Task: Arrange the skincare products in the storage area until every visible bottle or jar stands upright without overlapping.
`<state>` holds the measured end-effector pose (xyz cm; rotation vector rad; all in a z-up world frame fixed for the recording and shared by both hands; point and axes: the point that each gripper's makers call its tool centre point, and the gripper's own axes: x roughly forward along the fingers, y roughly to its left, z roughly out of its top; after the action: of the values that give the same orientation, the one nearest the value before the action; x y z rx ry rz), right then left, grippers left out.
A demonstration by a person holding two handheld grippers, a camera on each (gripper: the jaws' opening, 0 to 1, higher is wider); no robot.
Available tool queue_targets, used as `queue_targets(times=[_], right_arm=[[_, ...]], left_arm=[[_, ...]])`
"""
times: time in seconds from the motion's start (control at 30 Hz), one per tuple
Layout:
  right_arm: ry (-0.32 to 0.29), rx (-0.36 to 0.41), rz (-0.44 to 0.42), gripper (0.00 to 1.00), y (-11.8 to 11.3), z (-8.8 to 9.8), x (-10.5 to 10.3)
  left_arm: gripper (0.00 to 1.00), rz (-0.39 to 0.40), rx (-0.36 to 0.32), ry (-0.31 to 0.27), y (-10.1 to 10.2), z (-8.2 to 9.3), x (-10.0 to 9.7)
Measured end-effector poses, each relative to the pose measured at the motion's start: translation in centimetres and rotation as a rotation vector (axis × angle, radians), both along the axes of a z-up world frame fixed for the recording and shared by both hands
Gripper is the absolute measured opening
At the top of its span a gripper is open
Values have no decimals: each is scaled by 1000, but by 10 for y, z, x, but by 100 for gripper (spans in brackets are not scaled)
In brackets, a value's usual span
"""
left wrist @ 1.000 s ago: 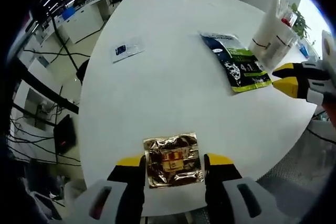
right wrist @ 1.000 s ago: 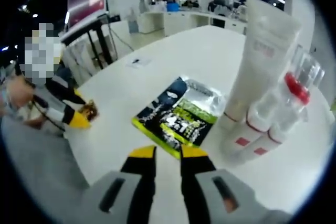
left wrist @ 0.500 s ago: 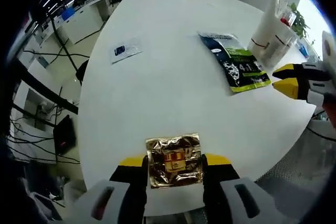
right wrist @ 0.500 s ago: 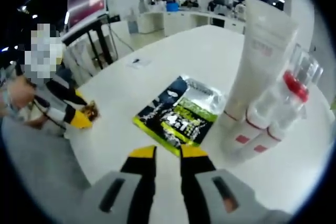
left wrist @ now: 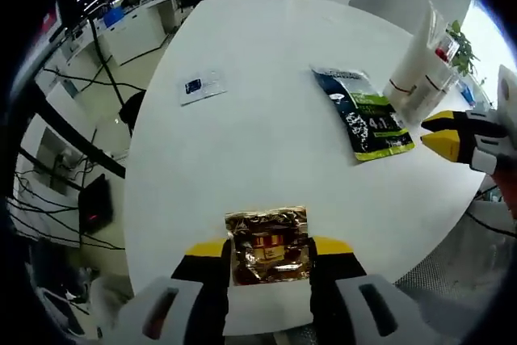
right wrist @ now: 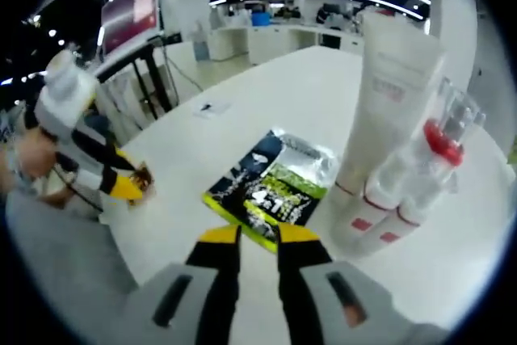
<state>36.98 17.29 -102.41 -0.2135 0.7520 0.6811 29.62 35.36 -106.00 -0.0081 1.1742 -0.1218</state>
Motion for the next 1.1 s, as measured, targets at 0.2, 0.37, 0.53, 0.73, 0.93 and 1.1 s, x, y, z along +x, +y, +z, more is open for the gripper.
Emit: queue_targets(times=[0.2, 0.37, 0.53, 0.73, 0.93, 1.1], right_arm=[[-2, 7, 6, 16, 2, 2, -1], [-18, 32, 6, 16, 3, 8, -1], [-49, 113, 20, 16, 14, 22, 1], [-98, 308, 37, 14, 32, 52, 2], [-32, 504, 0, 14, 38, 68, 2], [17, 580, 2, 14, 42, 70, 0]], left_arm=[[40, 0, -14, -30, -3, 11, 4], [40, 16, -47, -91, -6, 31, 14], [40, 28, -91, -162, -20, 51, 22], [40, 64, -210, -277, -49, 79, 38], [40, 51, -225, -349, -69, 85, 45], [40, -14, -216, -386, -80, 77, 42]])
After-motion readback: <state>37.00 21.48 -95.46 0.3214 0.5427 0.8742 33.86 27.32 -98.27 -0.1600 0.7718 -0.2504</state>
